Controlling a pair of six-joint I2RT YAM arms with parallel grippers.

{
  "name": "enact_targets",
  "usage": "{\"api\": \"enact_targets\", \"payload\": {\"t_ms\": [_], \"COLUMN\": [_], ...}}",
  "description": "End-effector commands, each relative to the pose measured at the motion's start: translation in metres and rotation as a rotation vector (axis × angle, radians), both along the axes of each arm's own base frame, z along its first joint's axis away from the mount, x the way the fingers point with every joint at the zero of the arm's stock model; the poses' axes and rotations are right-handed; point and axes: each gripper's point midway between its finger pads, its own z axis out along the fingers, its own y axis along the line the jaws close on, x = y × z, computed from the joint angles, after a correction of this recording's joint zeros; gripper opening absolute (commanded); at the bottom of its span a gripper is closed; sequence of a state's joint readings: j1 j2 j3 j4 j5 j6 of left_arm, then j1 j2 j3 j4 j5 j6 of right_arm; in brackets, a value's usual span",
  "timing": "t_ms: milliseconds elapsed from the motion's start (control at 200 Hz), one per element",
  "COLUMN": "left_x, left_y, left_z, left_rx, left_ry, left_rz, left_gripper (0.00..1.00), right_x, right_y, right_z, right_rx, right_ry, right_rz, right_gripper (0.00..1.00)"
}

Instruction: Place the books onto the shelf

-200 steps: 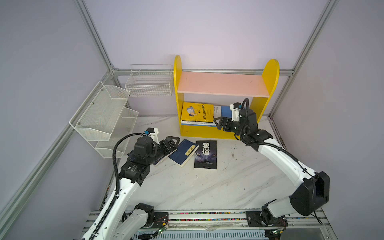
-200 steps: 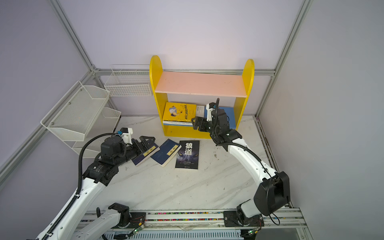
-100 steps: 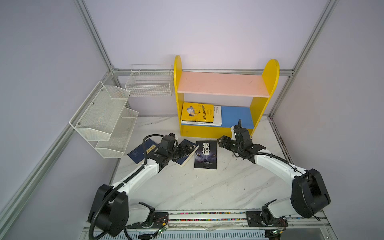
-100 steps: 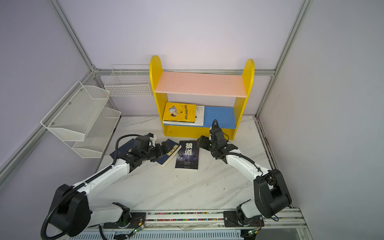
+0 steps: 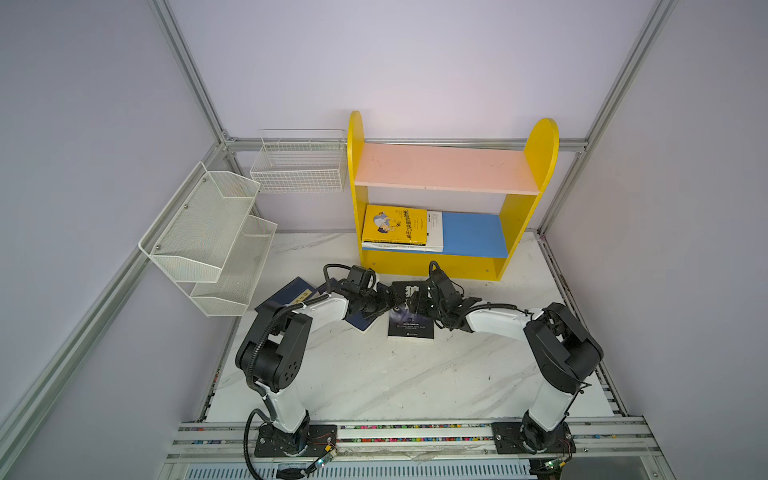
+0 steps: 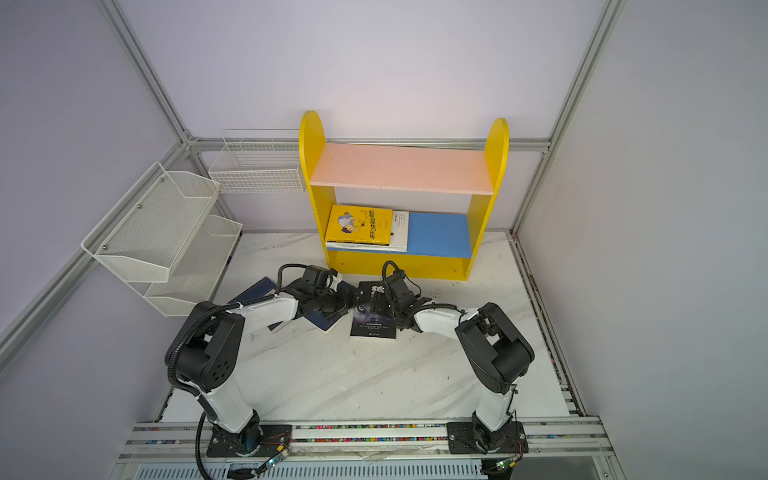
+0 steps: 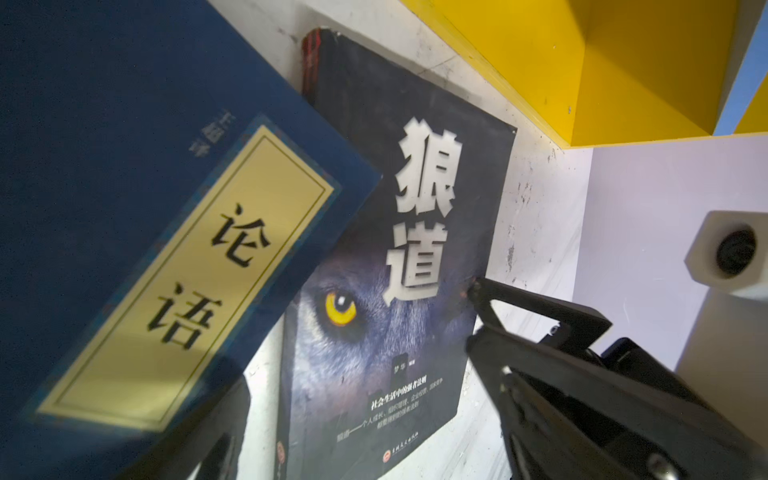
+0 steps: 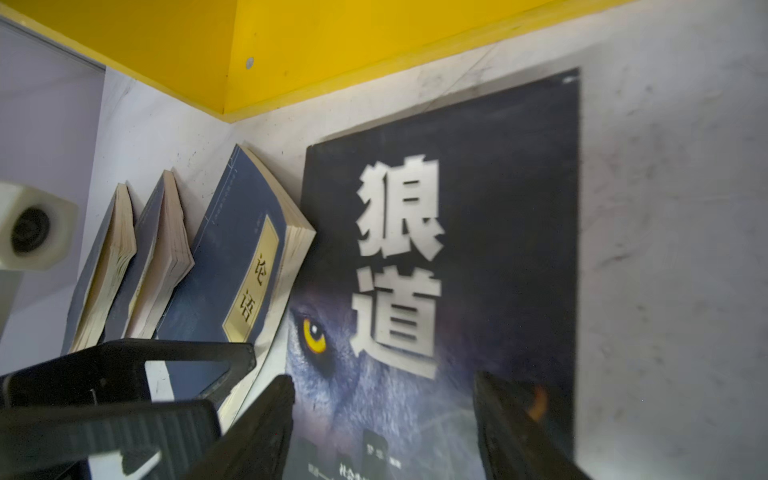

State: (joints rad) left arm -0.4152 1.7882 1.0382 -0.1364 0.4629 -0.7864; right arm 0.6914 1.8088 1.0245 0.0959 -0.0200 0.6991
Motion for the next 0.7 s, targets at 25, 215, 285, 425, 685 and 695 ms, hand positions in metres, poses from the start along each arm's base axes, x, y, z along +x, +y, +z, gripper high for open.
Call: {"api": "enact_targets", "payload": {"t_ms": [25,215,285,425,685,695], "left_x": [0.022,0.032,0.036,0.038,0.035,0.035], "left_y": [-0.017,-0.006,0.027,0.090,0.067,0.064], "left_z": [0.023,-0.005,-0.020,-0.022,0.012,0.013], "left_rx": [-0.026,0.037,0.199,0.318,0.211,0.205], "left_ry": [-0.067,-0.004,0.009,-0.005,-0.087,-0.091], "left_rz": [-0.044,0.059,0.164,0.354,0.235,0.228], "left_gripper": [0.92,0.90,0.89,0.89,0.88,0.88], "right_x": [0.009,0.005,0.005,0.001,-0.001,-0.001], "right_y": [0.001,-0.005,-0.008,-0.011,-0.034,-0.035], "right_z": [0.002,0.000,0.001,0.004,0.005,0.005], "right_rx": [-0.031,-0.122,-0.152,-0.153,-0.159,-0.160], "right_ry": [-0.027,-0.017,-0.022,-0.027,-0.028,-0.026], "right_rz": [-0.034,0.016,0.025,0.041,0.024,0.022], "right_gripper": [0.69,0.69,0.69,0.69,0.73,0.73]}}
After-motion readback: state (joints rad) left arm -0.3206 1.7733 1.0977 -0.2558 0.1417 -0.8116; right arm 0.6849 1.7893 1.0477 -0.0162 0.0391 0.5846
